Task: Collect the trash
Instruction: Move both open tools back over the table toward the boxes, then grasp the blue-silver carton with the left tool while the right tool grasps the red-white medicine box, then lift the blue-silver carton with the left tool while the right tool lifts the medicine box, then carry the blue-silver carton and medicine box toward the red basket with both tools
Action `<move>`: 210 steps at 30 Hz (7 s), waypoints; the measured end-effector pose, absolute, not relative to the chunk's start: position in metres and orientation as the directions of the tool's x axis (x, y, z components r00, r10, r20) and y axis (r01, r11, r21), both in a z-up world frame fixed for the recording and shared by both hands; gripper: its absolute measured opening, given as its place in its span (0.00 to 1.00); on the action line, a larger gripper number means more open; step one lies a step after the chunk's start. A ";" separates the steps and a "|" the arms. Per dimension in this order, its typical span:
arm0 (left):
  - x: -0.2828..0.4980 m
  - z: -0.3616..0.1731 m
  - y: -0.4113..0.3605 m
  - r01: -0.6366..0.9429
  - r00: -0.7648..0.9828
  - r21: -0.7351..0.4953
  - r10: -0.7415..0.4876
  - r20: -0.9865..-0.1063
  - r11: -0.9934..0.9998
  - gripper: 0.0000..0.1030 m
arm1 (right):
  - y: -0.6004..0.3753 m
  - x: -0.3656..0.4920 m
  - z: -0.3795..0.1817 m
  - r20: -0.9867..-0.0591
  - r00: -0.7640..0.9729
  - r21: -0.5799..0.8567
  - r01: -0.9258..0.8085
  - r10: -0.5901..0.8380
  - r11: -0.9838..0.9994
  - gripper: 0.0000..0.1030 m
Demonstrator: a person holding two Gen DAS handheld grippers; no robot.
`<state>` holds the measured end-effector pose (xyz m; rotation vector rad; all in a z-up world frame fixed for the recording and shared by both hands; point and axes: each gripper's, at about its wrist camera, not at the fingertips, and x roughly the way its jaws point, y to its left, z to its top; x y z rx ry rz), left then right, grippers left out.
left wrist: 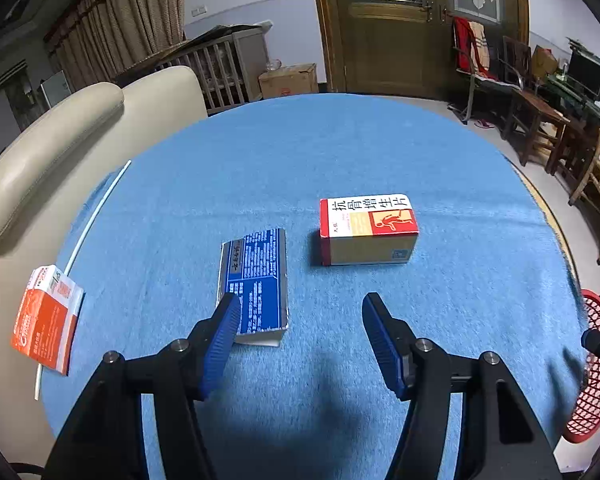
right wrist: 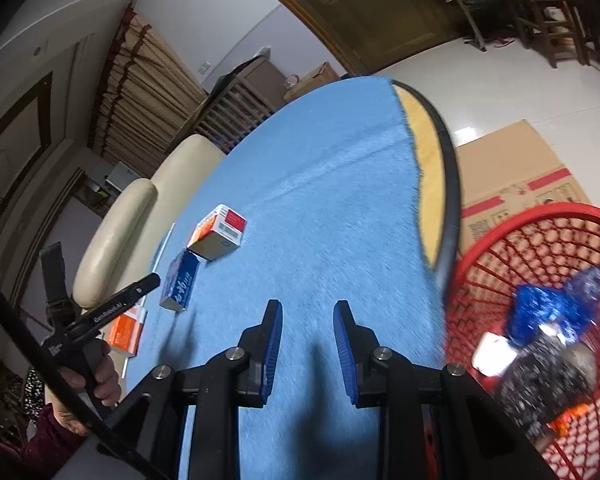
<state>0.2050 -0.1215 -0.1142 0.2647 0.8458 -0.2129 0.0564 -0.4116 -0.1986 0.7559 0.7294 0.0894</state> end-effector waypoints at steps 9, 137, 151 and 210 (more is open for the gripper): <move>0.222 -0.114 -0.120 0.244 0.644 0.158 -0.038 -0.764 0.957 0.63 | -0.395 0.096 -0.190 -0.502 0.763 0.683 0.062 0.406 0.728 0.70; 0.222 -0.114 -0.080 0.269 0.555 0.002 -0.153 -0.818 0.963 0.55 | -0.296 0.232 -0.186 -0.730 0.526 0.365 -0.239 0.436 0.900 0.53; 0.112 -0.045 -0.097 0.302 0.752 0.186 -0.114 -0.650 0.935 0.55 | -0.314 0.098 -0.120 -0.583 0.699 0.424 -0.174 0.415 0.889 0.53; 0.049 -0.039 -0.113 0.310 0.793 0.279 -0.086 -0.603 0.909 0.56 | -0.300 -0.021 -0.095 -0.524 0.805 0.387 -0.067 0.279 0.920 0.53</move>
